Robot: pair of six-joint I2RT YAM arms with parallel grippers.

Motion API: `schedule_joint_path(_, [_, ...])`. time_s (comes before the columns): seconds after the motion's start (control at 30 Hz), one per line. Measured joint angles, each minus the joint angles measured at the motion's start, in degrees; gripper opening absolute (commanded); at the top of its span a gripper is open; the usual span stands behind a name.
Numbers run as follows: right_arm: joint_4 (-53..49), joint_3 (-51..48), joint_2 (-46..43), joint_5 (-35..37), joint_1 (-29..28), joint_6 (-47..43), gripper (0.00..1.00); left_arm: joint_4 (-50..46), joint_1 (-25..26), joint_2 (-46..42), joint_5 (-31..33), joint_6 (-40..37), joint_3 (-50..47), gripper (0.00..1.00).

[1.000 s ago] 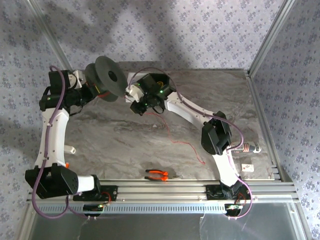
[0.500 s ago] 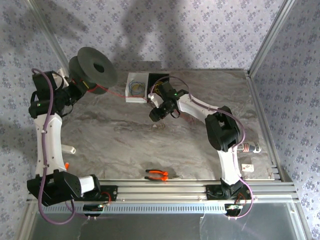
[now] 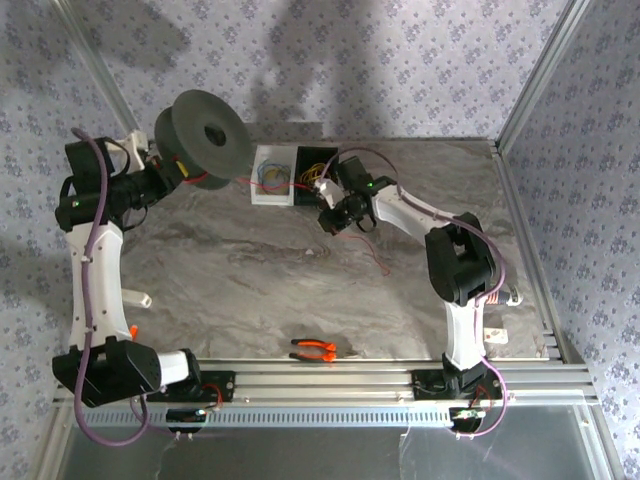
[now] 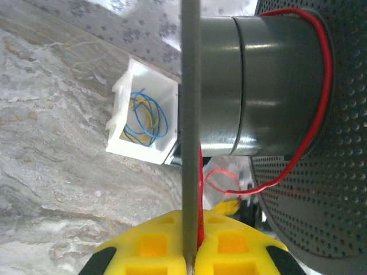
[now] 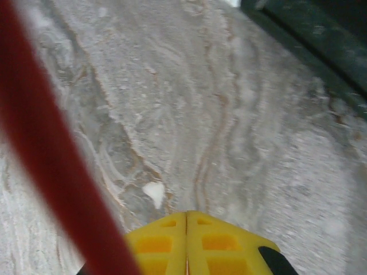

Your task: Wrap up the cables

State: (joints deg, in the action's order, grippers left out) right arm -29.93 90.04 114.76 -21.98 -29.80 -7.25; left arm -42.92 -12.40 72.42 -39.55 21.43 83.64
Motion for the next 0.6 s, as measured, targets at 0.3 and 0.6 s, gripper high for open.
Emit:
schedule_joint_path(0.3, [-8.1,13.3,3.7,5.5,5.0,-0.7,0.00,-16.2,14.1,0.8,13.5,-18.9,3.7,0.00])
schedule_joint_path(0.6, [-16.4,27.8,9.0,7.7,6.9,-1.8,0.00,-26.3,28.0,6.9,35.1,-29.1,3.3,0.00])
